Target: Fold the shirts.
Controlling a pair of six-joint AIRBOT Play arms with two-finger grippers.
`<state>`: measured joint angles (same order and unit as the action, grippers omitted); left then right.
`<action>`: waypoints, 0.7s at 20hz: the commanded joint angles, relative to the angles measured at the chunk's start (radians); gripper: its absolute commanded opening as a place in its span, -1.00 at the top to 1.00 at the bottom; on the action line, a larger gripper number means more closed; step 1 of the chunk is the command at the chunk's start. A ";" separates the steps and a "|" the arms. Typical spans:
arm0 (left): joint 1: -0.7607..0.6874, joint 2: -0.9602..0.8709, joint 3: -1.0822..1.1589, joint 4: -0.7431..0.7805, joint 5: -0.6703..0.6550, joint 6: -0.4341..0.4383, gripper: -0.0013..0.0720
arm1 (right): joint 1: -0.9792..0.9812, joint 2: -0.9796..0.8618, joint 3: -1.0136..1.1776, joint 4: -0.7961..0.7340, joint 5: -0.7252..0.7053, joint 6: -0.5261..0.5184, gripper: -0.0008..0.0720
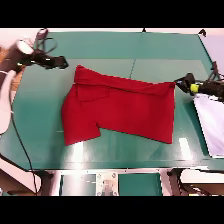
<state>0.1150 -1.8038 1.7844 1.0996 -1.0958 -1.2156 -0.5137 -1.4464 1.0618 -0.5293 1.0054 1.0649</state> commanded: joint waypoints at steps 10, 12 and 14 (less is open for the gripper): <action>0.152 -0.006 -0.505 -0.271 -0.298 0.207 -0.81 | -0.138 0.362 -0.404 -0.161 0.139 0.058 0.22; 0.135 -0.006 -0.537 -0.306 -0.301 0.241 -0.81 | -0.176 0.386 -0.405 -0.195 0.190 0.094 0.14; 0.130 -0.006 -0.546 -0.315 -0.319 0.262 -0.29 | -0.256 0.401 -0.405 -0.285 0.269 0.180 -0.07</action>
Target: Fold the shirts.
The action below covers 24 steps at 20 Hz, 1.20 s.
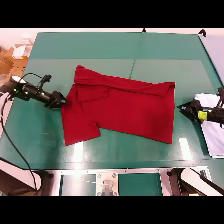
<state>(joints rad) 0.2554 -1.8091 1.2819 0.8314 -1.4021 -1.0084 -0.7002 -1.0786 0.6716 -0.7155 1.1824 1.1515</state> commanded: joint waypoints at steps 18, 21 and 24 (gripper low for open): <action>-0.007 0.008 -0.037 -0.047 -0.054 0.127 0.90 | -0.011 -0.087 -0.302 -0.130 -0.040 0.047 0.27; -0.007 0.067 -0.033 -0.047 -0.035 0.132 0.90 | -0.011 -0.087 -0.274 -0.084 -0.045 -0.002 0.91; -0.007 0.195 -0.033 -0.051 -0.015 0.130 0.90 | -0.011 -0.048 -0.192 -0.033 -0.001 -0.013 0.94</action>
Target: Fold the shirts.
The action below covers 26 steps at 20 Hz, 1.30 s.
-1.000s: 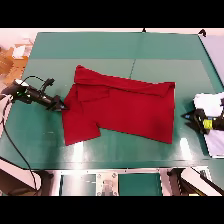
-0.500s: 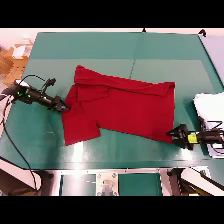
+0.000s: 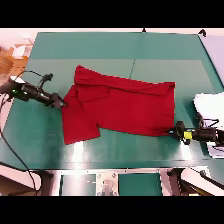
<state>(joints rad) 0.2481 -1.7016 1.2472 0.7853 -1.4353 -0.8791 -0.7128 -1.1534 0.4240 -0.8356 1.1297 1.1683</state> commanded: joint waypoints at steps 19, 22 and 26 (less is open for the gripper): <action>0.000 1.168 0.524 0.015 0.549 -0.148 0.90 | -0.020 0.639 1.171 0.328 -0.340 -0.043 0.94; 0.000 1.118 0.516 0.128 0.427 -0.233 0.90 | -0.019 0.629 1.030 0.347 -0.295 -0.043 0.94; 0.000 0.995 0.333 0.034 0.202 -0.249 0.90 | 0.081 0.614 0.666 0.420 -0.258 -0.086 0.94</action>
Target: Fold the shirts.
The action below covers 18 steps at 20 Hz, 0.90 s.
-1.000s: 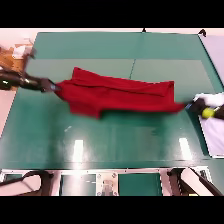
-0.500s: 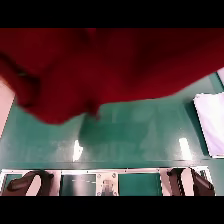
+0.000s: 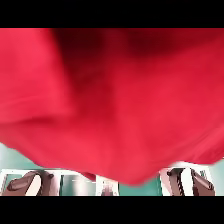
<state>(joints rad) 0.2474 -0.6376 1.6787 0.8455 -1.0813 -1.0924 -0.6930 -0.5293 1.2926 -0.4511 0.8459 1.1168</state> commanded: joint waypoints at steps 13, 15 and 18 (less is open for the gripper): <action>0.001 -0.925 -0.444 -0.534 0.235 0.356 0.90 | 0.366 -0.990 -0.239 0.078 -0.212 -0.130 0.94; 0.001 -0.996 -0.344 -0.534 0.238 0.328 0.90 | 0.368 -1.119 -0.083 0.079 -0.147 -0.106 0.94; 0.001 -1.045 -0.247 -0.532 0.280 0.298 0.90 | 0.368 -1.218 0.094 0.078 -0.115 -0.040 0.94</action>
<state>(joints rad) 0.2470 -1.6081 1.3437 0.3340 -0.8440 -0.7734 -0.3275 -1.6176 1.2259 -0.3790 0.6868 1.0248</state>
